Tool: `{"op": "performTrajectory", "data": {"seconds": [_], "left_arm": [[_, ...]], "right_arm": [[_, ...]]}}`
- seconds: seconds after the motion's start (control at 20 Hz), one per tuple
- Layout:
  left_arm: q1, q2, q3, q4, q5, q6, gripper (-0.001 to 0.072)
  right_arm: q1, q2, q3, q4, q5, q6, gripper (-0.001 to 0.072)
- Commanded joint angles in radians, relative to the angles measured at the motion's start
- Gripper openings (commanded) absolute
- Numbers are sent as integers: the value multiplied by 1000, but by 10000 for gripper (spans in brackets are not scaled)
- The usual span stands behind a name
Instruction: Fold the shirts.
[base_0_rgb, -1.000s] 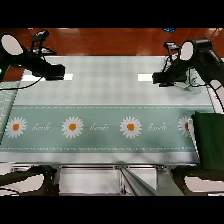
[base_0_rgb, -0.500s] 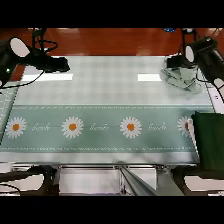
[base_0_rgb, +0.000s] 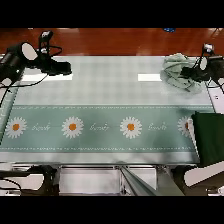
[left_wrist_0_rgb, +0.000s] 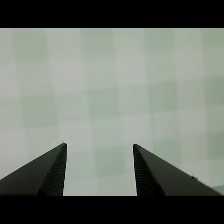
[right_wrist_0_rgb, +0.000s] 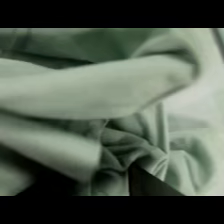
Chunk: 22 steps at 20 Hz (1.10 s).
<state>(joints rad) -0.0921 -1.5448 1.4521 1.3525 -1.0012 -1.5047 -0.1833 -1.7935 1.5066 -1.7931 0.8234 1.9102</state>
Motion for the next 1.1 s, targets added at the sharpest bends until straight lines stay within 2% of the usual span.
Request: {"op": "performTrajectory", "data": {"seconds": [0.0, 0.05, 0.1, 0.15, 0.25, 0.4, 0.65, 0.8, 1.05], "left_arm": [[2, -6, 3, 2, -78, -20, 508], [6, -5, 3, -1, -116, -39, 508], [13, -4, 3, -6, -162, -38, 508], [23, 1, 3, -6, -217, -37, 508], [60, 34, 3, -7, -295, -37, 508], [120, 154, -35, -10, -327, -37, 508], [160, 512, -372, -29, -189, -34, 508], [160, 716, -557, -68, -76, -34, 508], [160, 879, -643, -71, -53, -34, 508]], "right_arm": [[-33, -76, 1, 94, -21, -59, 397], [-33, -78, 1, 94, -15, -60, 266], [-33, -74, 5, 97, -6, -61, 49], [-33, -73, 30, 113, 21, -76, 23], [-31, -64, 114, 154, 93, -140, 23], [-15, 15, 252, 194, 151, -222, 23], [61, 279, 356, 223, 158, -301, 23], [128, 439, 356, 222, 151, -303, 23], [234, 634, 356, 224, 133, -292, 23]]}}
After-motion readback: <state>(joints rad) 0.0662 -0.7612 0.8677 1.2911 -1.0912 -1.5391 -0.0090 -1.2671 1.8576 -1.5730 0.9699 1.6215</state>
